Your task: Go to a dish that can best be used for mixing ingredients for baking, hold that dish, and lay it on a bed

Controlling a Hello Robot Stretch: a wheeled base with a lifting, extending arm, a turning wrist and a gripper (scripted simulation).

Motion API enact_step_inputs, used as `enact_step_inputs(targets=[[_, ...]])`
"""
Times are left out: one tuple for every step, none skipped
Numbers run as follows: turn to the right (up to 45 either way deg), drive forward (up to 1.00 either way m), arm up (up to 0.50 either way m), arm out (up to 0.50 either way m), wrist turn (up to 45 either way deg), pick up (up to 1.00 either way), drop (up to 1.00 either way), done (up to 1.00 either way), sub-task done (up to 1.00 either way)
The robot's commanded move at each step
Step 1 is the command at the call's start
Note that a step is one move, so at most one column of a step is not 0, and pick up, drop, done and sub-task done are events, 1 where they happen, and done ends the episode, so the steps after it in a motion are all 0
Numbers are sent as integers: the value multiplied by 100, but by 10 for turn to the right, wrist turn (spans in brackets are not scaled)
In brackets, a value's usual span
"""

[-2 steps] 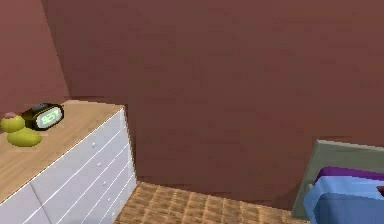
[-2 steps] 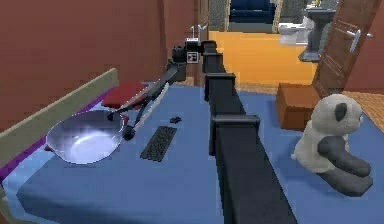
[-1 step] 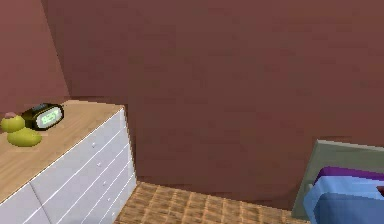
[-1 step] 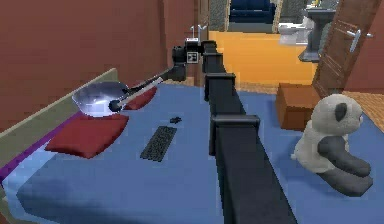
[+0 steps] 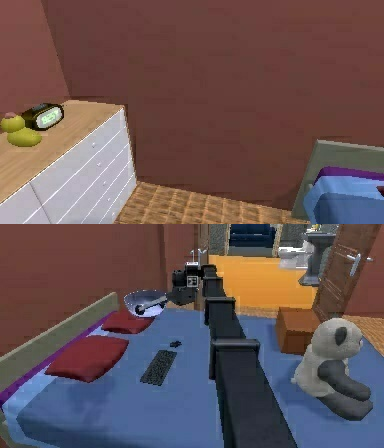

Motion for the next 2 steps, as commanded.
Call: enact_step_inputs(targets=[[0, 0, 0, 0, 450, 0, 0, 0, 0], [0, 0, 0, 0, 360, 0, 0, 0, 0]])
